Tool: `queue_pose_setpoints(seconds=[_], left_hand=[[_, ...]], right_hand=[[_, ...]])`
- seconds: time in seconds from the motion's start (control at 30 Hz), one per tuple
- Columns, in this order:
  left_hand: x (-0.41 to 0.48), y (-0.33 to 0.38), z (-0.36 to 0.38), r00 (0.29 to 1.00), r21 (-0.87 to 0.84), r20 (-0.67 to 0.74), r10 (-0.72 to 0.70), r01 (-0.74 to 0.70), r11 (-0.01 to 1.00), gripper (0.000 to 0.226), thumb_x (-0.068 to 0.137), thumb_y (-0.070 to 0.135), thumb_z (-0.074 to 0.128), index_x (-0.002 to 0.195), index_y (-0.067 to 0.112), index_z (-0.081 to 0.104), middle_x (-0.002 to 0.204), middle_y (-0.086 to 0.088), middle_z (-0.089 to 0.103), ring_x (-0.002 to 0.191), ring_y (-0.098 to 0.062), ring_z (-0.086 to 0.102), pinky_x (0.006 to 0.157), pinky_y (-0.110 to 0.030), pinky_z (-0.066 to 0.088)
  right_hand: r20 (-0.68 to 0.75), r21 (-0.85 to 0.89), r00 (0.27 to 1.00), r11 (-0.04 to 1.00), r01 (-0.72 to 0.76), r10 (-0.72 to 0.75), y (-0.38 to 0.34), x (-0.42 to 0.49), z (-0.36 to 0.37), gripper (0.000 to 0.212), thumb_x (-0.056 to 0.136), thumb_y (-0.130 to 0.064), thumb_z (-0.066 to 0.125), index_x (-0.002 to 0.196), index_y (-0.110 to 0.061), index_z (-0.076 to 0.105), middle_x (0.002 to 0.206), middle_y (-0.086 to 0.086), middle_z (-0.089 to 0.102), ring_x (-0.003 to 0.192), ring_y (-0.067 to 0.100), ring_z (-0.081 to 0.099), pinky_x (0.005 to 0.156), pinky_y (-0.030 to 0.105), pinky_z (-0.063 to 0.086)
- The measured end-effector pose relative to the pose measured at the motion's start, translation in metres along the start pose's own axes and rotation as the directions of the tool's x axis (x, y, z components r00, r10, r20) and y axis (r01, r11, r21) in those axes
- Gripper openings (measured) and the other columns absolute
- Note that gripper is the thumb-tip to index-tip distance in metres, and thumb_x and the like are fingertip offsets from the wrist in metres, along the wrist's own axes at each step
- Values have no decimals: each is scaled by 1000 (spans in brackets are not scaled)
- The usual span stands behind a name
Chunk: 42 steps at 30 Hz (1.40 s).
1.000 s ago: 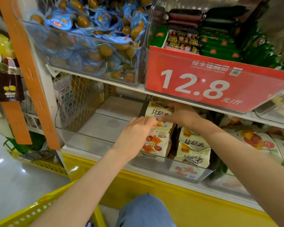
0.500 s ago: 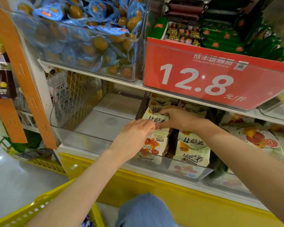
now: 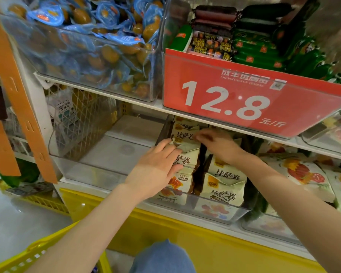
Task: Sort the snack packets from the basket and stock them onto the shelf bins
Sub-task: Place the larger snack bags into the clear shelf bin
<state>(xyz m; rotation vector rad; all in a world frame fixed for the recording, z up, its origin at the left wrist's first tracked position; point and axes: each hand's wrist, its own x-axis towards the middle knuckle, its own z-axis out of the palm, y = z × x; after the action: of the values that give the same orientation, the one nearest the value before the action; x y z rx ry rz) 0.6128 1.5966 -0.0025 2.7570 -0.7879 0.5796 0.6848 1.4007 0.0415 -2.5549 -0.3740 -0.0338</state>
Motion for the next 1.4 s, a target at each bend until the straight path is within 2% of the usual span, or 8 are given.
queue_pose_setpoints(seconds=[0.27,0.43,0.67,0.83,1.0,1.17,1.27,1.4], left_hand=[[-2,-3,7,1000,4,-14,26,-25,1000,50,95,39,29,128,11,52,122,-3,60,130,-25,44,99,-37,43],[2,-3,9,999,-44,44,19,-18,999,57,94,47,20,143,21,32,142,2,44,142,-19,19,110,-33,22],[12,-7,13,975,-12,221,36,-35,999,54,98,47,21,146,22,25,146,0,37,142,-20,11,110,-34,18],[23,-7,13,956,63,287,53,-74,995,52,99,45,19,144,20,30,145,-3,39,140,-22,16,108,-34,20],[16,-6,9,968,59,243,56,-73,996,54,99,46,22,144,18,30,146,-4,37,141,-20,15,111,-33,16],[-6,3,3,998,70,60,10,-15,997,59,94,47,22,139,14,39,143,-5,41,139,-22,25,113,-30,16],[-25,2,-3,999,56,2,-49,49,997,47,98,35,35,140,15,37,145,-2,38,139,-19,26,112,-29,20],[-78,-5,-22,984,2,-61,-166,166,986,34,96,23,44,129,14,48,124,-4,52,116,-22,47,96,-34,37]], right_hand=[[174,-274,985,961,43,6,10,49,22,37,86,-35,63,120,-20,61,126,1,59,116,21,53,99,34,43],[250,-257,968,966,36,31,15,57,22,22,88,-31,62,103,-15,67,111,2,62,99,17,57,79,25,42],[197,-197,976,971,135,-96,10,62,23,13,83,-35,67,81,-25,59,79,-10,55,79,13,54,69,26,39],[217,1,975,999,46,-45,1,60,16,2,89,-15,60,90,-16,62,86,-11,57,88,10,51,65,1,35],[151,-110,988,994,-6,22,-7,28,14,41,98,-42,36,130,-21,51,130,1,52,118,17,47,89,24,31],[79,-26,995,998,56,-54,-25,-22,16,50,97,-48,29,130,-20,53,132,2,56,122,17,50,91,21,33],[76,-267,993,958,103,-85,-41,-48,26,45,98,-45,28,125,-21,55,130,2,56,123,22,47,95,31,38],[28,-500,986,852,154,-162,-64,-70,51,49,98,-43,25,137,-17,42,144,7,42,141,24,21,114,33,12]])
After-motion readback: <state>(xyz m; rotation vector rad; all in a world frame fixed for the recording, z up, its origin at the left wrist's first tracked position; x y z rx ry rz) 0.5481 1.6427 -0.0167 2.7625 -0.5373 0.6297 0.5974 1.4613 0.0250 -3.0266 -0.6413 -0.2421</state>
